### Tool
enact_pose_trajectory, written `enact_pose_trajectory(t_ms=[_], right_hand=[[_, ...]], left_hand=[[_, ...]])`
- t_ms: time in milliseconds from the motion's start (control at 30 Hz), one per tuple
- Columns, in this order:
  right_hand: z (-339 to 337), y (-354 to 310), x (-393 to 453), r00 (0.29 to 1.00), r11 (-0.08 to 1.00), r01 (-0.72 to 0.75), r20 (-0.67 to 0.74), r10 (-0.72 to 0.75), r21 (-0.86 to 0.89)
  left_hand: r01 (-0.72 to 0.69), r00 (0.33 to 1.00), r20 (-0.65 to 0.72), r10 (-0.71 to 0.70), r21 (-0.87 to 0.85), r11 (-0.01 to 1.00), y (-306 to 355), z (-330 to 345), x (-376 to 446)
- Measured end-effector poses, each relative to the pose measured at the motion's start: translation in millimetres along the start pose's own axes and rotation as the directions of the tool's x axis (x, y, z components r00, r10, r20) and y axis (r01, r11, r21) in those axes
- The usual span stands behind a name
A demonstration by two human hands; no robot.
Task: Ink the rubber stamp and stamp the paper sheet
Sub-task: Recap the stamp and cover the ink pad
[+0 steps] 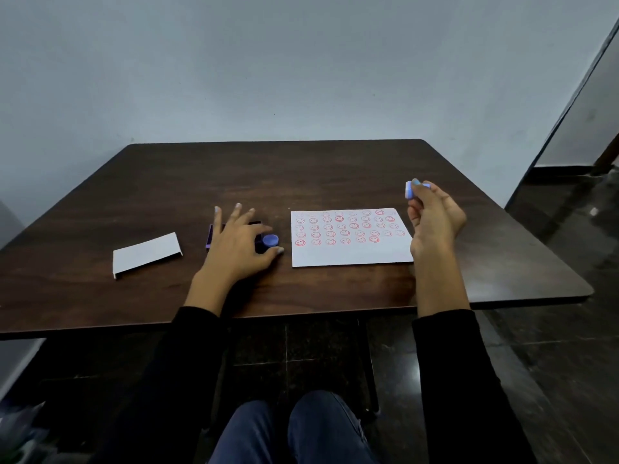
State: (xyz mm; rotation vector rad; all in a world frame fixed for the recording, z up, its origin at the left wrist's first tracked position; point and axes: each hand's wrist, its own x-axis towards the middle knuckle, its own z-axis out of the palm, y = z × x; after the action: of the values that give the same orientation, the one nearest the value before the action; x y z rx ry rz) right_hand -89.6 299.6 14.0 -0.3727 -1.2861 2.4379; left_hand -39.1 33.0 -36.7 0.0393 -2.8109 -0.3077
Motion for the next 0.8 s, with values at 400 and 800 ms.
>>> enact_pose_trajectory(t_ms=[400, 800], right_hand=[[20.6, 21.5, -3.1, 0.999, 1.000, -0.013, 0.040, 0.014, -0.015], [121.2, 104.6, -39.3, 0.920, 0.960, 0.059, 0.388, 0.054, -0.273]], left_hand=[[0.016, 0.999, -0.034, -0.020, -0.119, 0.993, -7.0, 1.2, 8.1], [0.104, 0.928, -0.304, -0.216, -0.344, 0.933, -11.8, -1.7, 34.5]])
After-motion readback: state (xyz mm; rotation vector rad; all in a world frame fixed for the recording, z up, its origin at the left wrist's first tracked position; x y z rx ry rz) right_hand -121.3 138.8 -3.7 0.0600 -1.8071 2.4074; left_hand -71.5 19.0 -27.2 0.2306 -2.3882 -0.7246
